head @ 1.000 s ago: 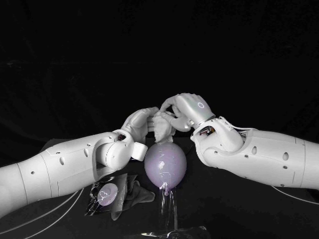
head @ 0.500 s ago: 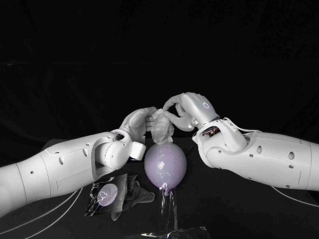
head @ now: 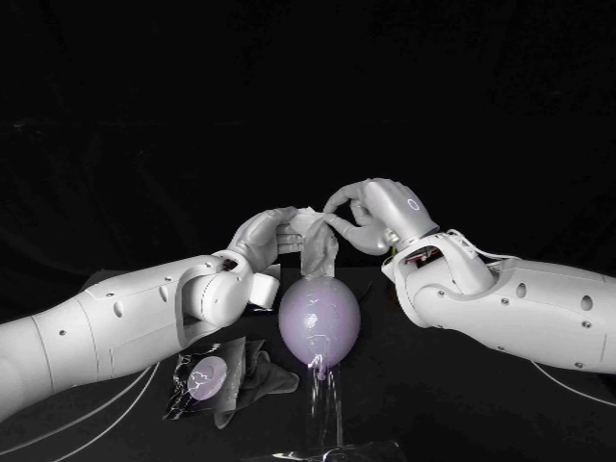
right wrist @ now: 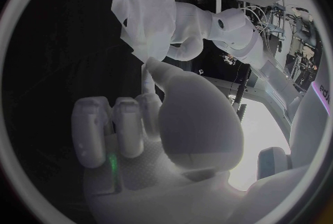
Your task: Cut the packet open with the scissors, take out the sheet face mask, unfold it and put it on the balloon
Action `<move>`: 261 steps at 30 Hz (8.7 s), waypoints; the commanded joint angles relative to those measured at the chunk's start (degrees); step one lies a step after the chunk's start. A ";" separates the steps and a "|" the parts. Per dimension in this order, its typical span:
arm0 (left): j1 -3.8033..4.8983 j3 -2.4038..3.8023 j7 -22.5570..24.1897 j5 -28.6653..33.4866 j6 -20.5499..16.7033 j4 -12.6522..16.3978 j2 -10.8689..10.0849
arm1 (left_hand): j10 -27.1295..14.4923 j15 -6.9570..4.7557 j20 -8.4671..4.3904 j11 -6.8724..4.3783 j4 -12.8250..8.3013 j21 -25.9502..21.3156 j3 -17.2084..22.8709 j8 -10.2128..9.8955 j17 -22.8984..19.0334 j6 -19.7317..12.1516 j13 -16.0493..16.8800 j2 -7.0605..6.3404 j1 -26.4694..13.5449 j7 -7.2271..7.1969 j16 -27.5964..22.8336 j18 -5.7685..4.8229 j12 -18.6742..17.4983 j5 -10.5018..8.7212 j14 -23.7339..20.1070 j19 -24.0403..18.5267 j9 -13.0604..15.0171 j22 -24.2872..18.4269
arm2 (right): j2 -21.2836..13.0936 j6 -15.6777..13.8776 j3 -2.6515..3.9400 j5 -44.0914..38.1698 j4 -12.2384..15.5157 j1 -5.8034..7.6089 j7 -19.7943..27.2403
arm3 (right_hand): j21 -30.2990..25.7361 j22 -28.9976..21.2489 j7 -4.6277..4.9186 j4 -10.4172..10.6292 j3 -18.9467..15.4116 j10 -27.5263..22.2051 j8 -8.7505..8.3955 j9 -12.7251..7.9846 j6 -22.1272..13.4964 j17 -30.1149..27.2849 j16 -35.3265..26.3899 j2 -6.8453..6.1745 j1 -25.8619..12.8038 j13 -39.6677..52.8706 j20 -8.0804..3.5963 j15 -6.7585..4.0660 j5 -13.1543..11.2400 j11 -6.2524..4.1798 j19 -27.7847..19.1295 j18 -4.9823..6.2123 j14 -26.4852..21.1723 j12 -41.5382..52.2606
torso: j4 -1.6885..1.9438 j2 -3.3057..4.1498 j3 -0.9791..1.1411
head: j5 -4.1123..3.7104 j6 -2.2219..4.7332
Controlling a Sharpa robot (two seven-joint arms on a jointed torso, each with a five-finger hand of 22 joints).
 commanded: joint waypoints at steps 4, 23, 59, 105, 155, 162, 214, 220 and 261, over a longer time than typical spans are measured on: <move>0.98 0.35 0.40 -1.20 0.43 -0.60 -0.28 | -0.41 0.03 0.00 -0.04 -0.66 0.10 -0.26 -0.12 -0.09 0.36 -0.06 -0.22 1.12 1.03 -0.04 0.64 -0.03 0.18 -0.26 0.11 0.11 0.04 | -1.40 -4.22 0.30 7.94 -0.57 0.22 7.97 | -0.07 14.77 0.03 0.01 0.18 4.39 0.26 0.20 0.24 15.10 0.20 0.36 0.37 10.92 -0.37 -0.32 0.28 -0.41 5.50 -1.00 6.10 0.06 | 0.02 -0.07 0.10 | -0.05 0.17; 6.28 0.51 -2.51 -10.04 2.09 -3.95 -0.26 | 0.81 -0.36 -0.02 -0.51 1.34 0.16 -2.87 0.03 0.05 1.47 -0.03 -1.13 6.81 0.52 0.26 0.65 0.08 0.18 0.67 0.39 0.65 0.01 | -2.67 -4.65 1.03 28.61 -4.30 1.95 20.04 | -0.37 14.67 0.15 -0.55 0.46 4.37 0.41 0.33 -0.18 15.10 0.20 0.38 0.82 10.85 -0.43 -0.30 0.29 -0.34 5.33 -0.92 6.10 -0.12 | 0.05 0.09 -0.04 | -0.74 1.16; 12.85 0.46 -6.72 -19.17 12.47 -12.20 2.41 | 0.83 -0.33 -0.01 -0.48 2.60 0.13 -3.68 -0.16 0.02 1.54 -0.06 -1.59 9.29 0.55 0.13 0.63 -0.03 0.18 0.62 0.33 0.78 -0.02 | 2.23 13.37 1.23 53.86 -14.57 5.60 32.48 | -1.29 14.36 0.34 -1.05 0.67 4.29 0.55 0.46 -0.61 15.10 0.20 0.37 1.06 10.72 -0.42 -0.19 0.29 -0.19 4.81 -0.69 6.10 -0.45 | 0.04 -0.01 0.01 | -0.88 1.90; 18.53 0.34 -14.72 -14.50 23.62 -10.82 1.80 | 2.09 -0.78 -1.18 -0.92 4.48 2.84 -5.46 -0.10 0.21 2.56 0.03 -2.37 14.00 0.12 0.49 1.08 0.19 0.20 1.73 6.75 1.30 0.62 | 5.66 26.77 0.32 69.49 -20.75 5.90 33.33 | -3.67 13.57 0.63 -1.36 0.53 3.81 0.82 0.72 -1.55 15.10 0.20 0.42 0.65 9.94 -0.31 0.05 0.28 0.11 3.45 -0.11 6.10 -2.33 | 0.03 0.00 0.00 | -1.40 2.30; 18.73 0.33 -20.97 -11.33 26.33 -11.27 1.77 | 2.45 -1.39 -3.43 -1.21 4.50 5.54 -6.43 -0.16 0.51 2.63 -0.03 -1.96 14.77 -0.13 0.73 1.06 -0.02 0.23 2.74 13.81 1.69 0.73 | 3.00 33.60 -0.26 76.76 -21.85 -2.64 34.53 | -77.53 -27.09 10.31 0.15 0.75 -25.13 -10.69 -3.18 -17.15 -40.96 -73.26 -2.19 0.48 -60.01 10.05 12.08 0.44 10.94 -35.89 7.85 -33.58 -77.45 | -0.02 0.03 0.02 | -2.32 0.89; 18.73 0.33 -20.95 -11.33 26.28 -11.28 1.64 | 2.45 -1.40 -3.45 -1.21 4.50 5.58 -6.44 -0.17 0.52 2.62 -0.03 -1.96 14.77 -0.13 0.74 1.06 -0.02 0.23 2.75 13.91 1.69 0.73 | 2.53 34.40 -0.30 75.13 -20.00 -4.38 34.94 | -85.75 -36.62 11.71 -1.53 -7.12 -32.98 -13.89 -4.55 -24.19 -49.04 -83.17 -6.44 -0.53 -66.19 13.47 15.09 0.20 13.14 -47.41 6.23 -45.46 -77.42 | 0.05 -0.02 0.09 | -2.43 0.92; 18.74 0.29 -21.32 -10.89 27.09 -10.19 1.22 | 2.44 -1.43 -3.53 -1.23 4.50 5.68 -6.47 -0.17 0.53 2.62 -0.03 -1.98 14.79 -0.15 0.74 1.05 -0.02 0.23 2.78 14.24 1.71 0.72 | 6.84 29.74 -0.01 80.47 -19.26 -4.61 41.15 | -84.48 -53.55 8.56 -2.15 -13.23 -20.01 -8.55 -2.92 -11.29 -55.42 -80.69 6.32 6.02 -71.11 13.98 12.80 0.25 9.90 -46.33 9.43 -30.93 -75.59 | 0.03 0.00 0.04 | -2.19 0.77; 18.74 0.28 -21.36 -10.71 26.96 -10.27 1.11 | 2.44 -1.44 -3.54 -1.24 4.50 5.69 -6.48 -0.17 0.53 2.62 -0.03 -1.98 14.80 -0.15 0.74 1.04 -0.02 0.23 2.79 14.30 1.72 0.71 | 6.60 26.67 0.15 82.16 -18.87 -4.39 42.08 | -82.60 -53.32 6.50 -4.16 -8.81 -11.83 -4.96 -1.48 -4.94 -54.24 -77.51 7.73 8.59 -70.33 12.38 10.53 0.41 7.06 -41.78 9.62 -24.45 -72.66 | 0.01 0.02 0.03 | -2.15 0.77; 18.52 -1.29 -19.40 -10.78 23.88 -12.84 -0.32 | 2.52 -1.44 -3.55 -1.27 4.56 5.60 -6.60 -0.12 0.54 2.71 -0.01 -2.07 14.76 -0.20 0.72 0.98 0.02 0.22 2.79 14.29 1.76 0.62 | 5.19 47.96 0.30 40.56 -24.46 12.03 18.37 | -77.68 -50.19 6.02 -8.97 0.16 -7.32 -1.99 0.77 -4.47 -53.90 -78.31 4.99 3.52 -71.01 10.29 9.56 0.25 6.26 -36.14 9.18 -23.05 -74.73 | 0.04 -0.01 0.02 | -2.66 1.08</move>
